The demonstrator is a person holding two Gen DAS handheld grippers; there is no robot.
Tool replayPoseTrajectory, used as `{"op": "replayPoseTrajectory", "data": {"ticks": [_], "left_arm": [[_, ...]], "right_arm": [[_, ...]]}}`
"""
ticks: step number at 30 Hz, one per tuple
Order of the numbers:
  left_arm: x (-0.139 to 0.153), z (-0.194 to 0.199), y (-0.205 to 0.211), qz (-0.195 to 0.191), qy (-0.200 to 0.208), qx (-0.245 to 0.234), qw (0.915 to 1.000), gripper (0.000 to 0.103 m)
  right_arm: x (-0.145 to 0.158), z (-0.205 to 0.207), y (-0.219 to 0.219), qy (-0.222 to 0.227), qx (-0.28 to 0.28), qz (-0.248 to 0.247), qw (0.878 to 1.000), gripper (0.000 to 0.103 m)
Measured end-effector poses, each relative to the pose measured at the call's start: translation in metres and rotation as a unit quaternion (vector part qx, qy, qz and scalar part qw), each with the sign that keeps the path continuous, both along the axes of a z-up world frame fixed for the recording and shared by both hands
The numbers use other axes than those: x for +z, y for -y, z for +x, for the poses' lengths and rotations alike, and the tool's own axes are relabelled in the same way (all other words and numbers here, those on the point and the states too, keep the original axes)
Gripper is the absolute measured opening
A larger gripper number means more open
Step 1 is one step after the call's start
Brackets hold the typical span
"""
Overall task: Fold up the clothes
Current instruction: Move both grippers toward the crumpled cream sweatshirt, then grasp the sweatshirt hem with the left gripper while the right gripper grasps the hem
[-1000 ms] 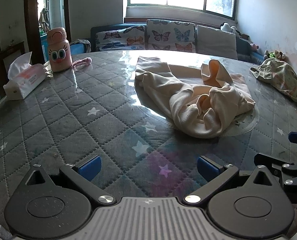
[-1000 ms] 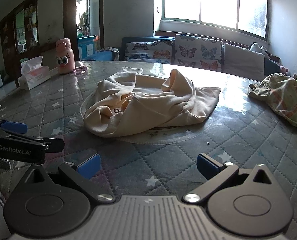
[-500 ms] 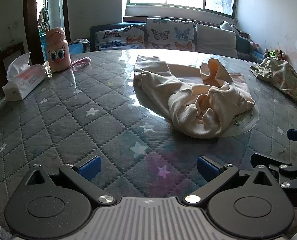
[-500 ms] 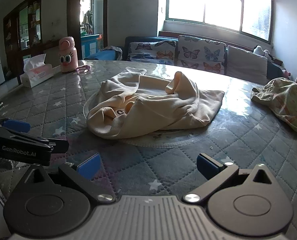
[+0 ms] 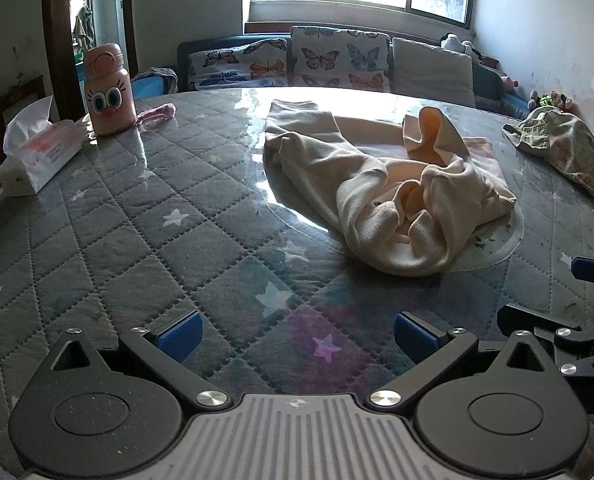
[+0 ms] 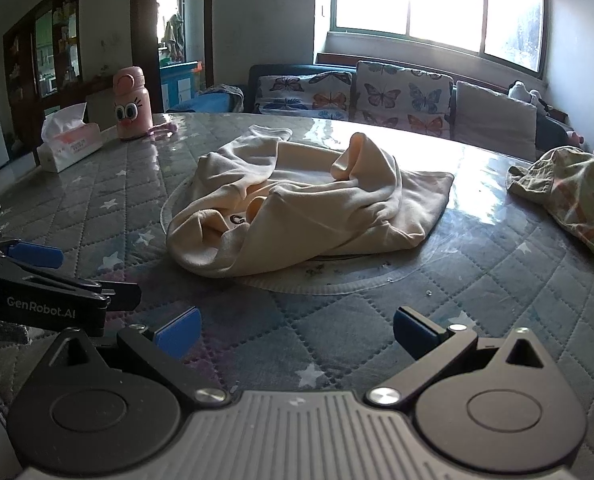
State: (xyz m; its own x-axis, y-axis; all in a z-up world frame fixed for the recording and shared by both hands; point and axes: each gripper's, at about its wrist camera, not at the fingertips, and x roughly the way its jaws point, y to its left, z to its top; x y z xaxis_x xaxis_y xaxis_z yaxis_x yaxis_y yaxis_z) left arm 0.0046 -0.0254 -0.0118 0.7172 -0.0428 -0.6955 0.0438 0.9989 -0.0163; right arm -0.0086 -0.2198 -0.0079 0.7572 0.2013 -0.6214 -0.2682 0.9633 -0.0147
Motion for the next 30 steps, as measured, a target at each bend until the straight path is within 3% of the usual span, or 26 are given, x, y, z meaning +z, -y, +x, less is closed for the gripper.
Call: {"op": "replayPoseTrajectory", "data": {"ticks": [19, 29, 30], "left_arm": [[0.008, 0.021, -0.004, -0.004, 0.003, -0.002, 1.0, 0.103], [0.037, 0.054, 0.005, 0.005, 0.05, -0.034, 0.9981, 0.102], [0.039, 0.058, 0.005, 0.004, 0.054, -0.038, 0.9978, 0.098]], "right_arm": [[-0.003, 0.018, -0.004, -0.014, 0.005, -0.008, 1.0, 0.103], [0.015, 0.05, 0.002, -0.012, 0.007, -0.004, 1.0, 0.102], [0.017, 0.054, 0.003, -0.012, 0.005, -0.001, 1.0, 0.102]]}}
